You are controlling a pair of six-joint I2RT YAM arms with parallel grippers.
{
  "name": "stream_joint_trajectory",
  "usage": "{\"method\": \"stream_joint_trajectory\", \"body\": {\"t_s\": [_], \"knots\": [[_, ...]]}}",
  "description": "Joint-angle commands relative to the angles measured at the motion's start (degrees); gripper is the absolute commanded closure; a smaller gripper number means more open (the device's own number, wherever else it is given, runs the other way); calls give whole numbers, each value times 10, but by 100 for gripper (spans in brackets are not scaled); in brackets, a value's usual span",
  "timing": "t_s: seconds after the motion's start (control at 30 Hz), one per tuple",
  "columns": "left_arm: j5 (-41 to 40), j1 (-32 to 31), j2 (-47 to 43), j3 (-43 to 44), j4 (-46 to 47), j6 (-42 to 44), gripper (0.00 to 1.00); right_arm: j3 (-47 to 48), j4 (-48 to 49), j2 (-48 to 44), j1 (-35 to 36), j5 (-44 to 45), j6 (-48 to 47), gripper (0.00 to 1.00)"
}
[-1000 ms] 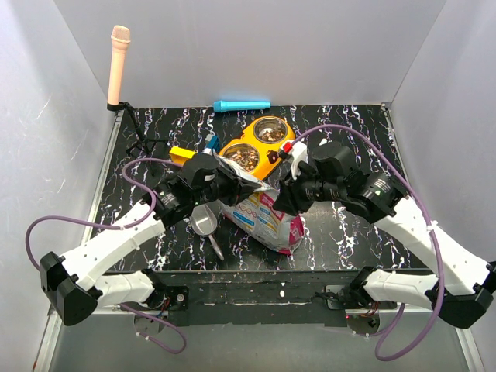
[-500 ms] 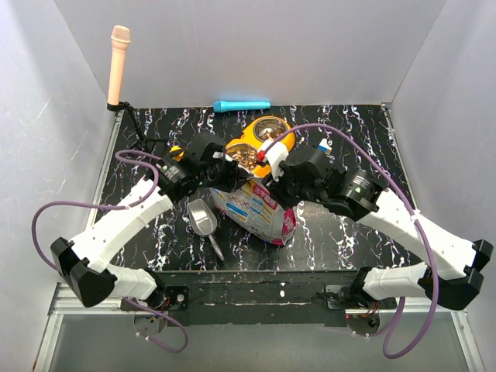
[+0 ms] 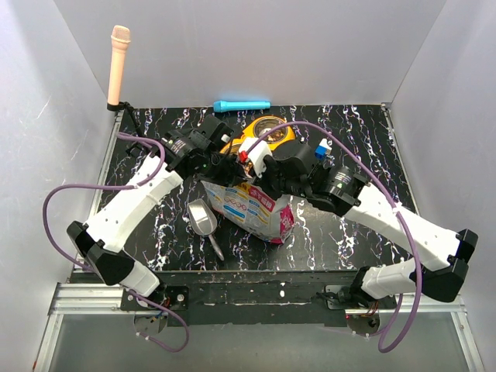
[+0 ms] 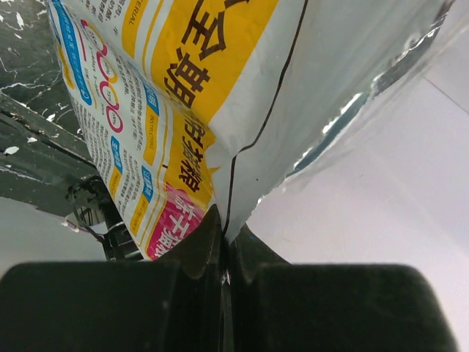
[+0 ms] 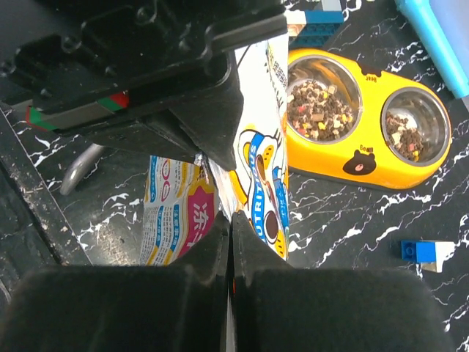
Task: Serve the pet food
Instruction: Close the pet food bag at the center of the board.
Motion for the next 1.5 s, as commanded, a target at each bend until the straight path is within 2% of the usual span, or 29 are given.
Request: {"method": "stream_joint_trajectory", "body": {"t_s": [0.0,0.03,0.07,0.1,0.17,0.4,0.5,0.67,0.8,1.03,1.17,1.47], "knots": [[-44,19,-61,67,36,-9,100,-16,59,-25,1,18,-25,99],[-46,21,-77,44,58,-8,97,-17,55,-31,1,11,-27,99],[-50,21,-87,20,77,-7,81,-16,50,-34,3,3,-28,99],[-54,22,-98,1,89,-10,73,-17,49,-36,2,-4,-29,99],[-67,24,-111,-22,99,-5,66,-19,51,-44,4,-11,-29,99],[-89,31,-123,-35,99,12,47,-16,47,-52,9,-18,-34,99],[-81,32,-122,-21,72,14,39,-13,45,-48,10,-20,-34,99],[-96,32,-131,28,3,17,31,-17,46,-50,10,-15,-36,99],[-84,32,-112,39,-40,17,29,-14,44,-49,10,-14,-39,99],[-79,48,-80,19,-32,51,34,-9,37,-51,10,-13,-44,99],[-93,72,-74,13,-17,94,37,-15,35,-55,10,-13,-44,99],[-72,117,-43,-9,11,156,39,-13,20,-59,12,-10,-53,99]]}}
